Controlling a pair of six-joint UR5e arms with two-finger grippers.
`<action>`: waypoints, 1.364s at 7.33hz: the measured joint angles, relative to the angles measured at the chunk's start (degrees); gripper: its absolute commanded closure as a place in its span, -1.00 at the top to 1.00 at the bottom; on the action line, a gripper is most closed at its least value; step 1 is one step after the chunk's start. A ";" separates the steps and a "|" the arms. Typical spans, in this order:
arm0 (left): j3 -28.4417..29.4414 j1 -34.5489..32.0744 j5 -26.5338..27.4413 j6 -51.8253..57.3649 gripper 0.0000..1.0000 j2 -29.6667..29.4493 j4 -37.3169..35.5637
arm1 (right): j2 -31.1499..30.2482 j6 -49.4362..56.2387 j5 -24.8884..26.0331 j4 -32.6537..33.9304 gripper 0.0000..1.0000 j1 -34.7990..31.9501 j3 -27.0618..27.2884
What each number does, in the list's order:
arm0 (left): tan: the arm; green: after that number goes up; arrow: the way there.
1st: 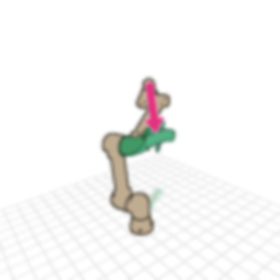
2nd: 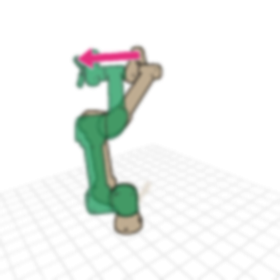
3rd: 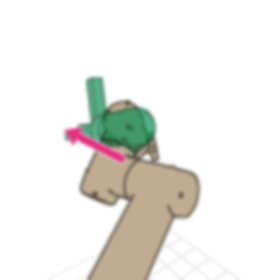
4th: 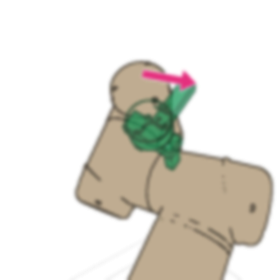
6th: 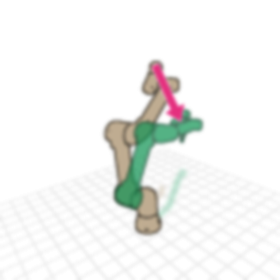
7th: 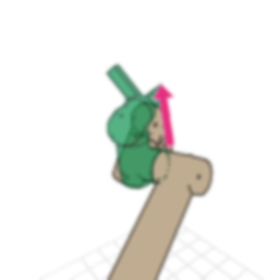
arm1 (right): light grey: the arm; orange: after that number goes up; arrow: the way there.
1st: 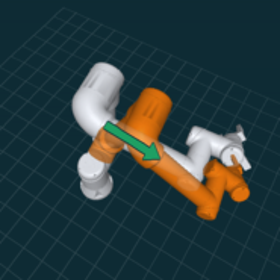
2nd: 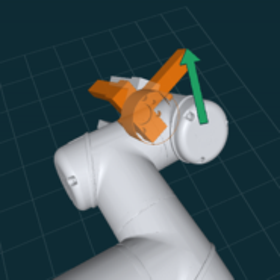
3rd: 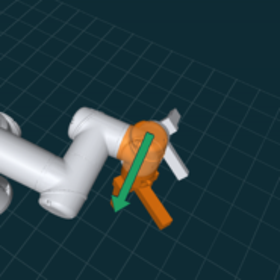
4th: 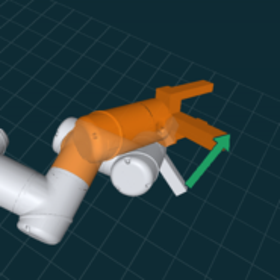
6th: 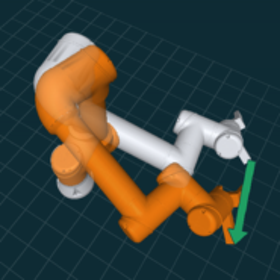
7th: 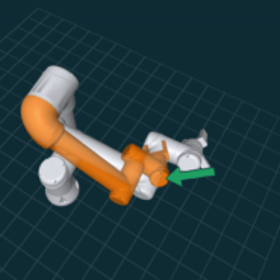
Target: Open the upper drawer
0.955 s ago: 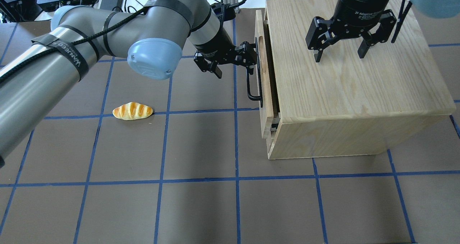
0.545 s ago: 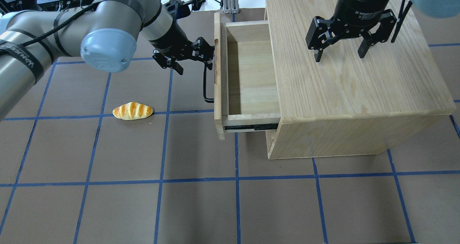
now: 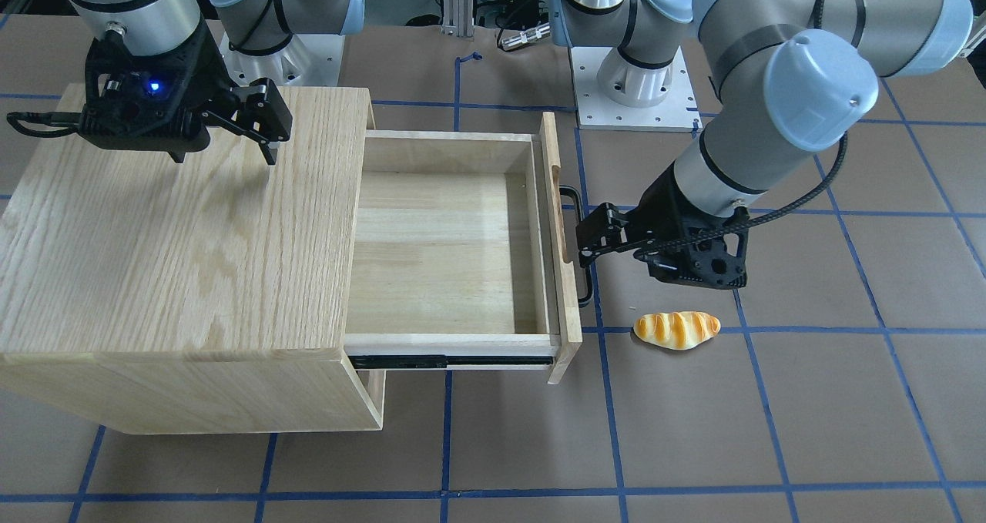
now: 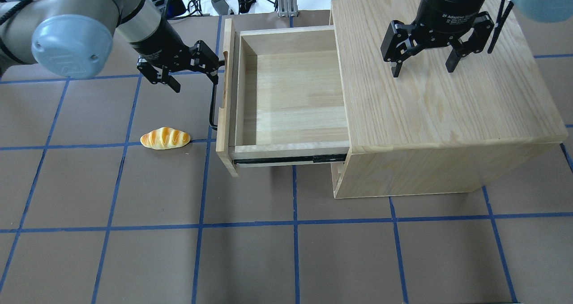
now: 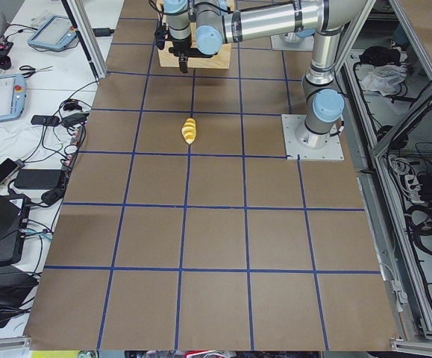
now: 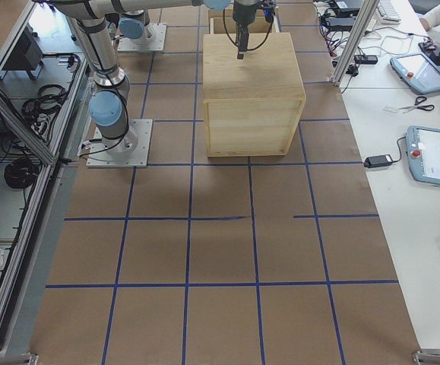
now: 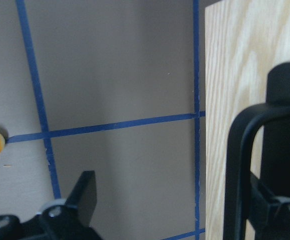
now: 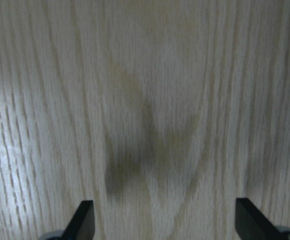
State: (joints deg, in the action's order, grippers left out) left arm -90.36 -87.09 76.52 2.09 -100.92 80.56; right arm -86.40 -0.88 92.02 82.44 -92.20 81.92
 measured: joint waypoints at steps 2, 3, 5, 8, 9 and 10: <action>0.18 2.01 1.10 0.79 1.00 1.46 1.40 | 0.00 0.05 0.00 0.00 1.00 0.00 0.00; 0.80 2.15 2.50 0.77 1.00 2.65 3.07 | 0.00 0.06 0.00 0.00 1.00 0.00 0.01; 3.34 1.68 6.30 0.41 1.00 7.26 8.82 | 0.00 0.01 0.00 0.00 1.00 0.00 0.05; 1.35 1.35 11.44 -1.71 1.00 13.05 10.94 | 0.00 0.00 0.00 0.00 1.00 0.00 0.00; 0.74 1.29 12.66 -2.28 1.00 13.29 9.59 | 0.01 0.00 0.00 0.00 1.00 0.00 0.02; 0.41 1.26 13.20 -2.51 1.00 13.11 7.55 | 0.01 0.00 0.00 0.00 1.00 0.00 0.03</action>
State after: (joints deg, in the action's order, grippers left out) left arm -89.95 -85.84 89.72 -0.42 -87.81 88.11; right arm -86.39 -0.88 92.02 82.44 -92.20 81.94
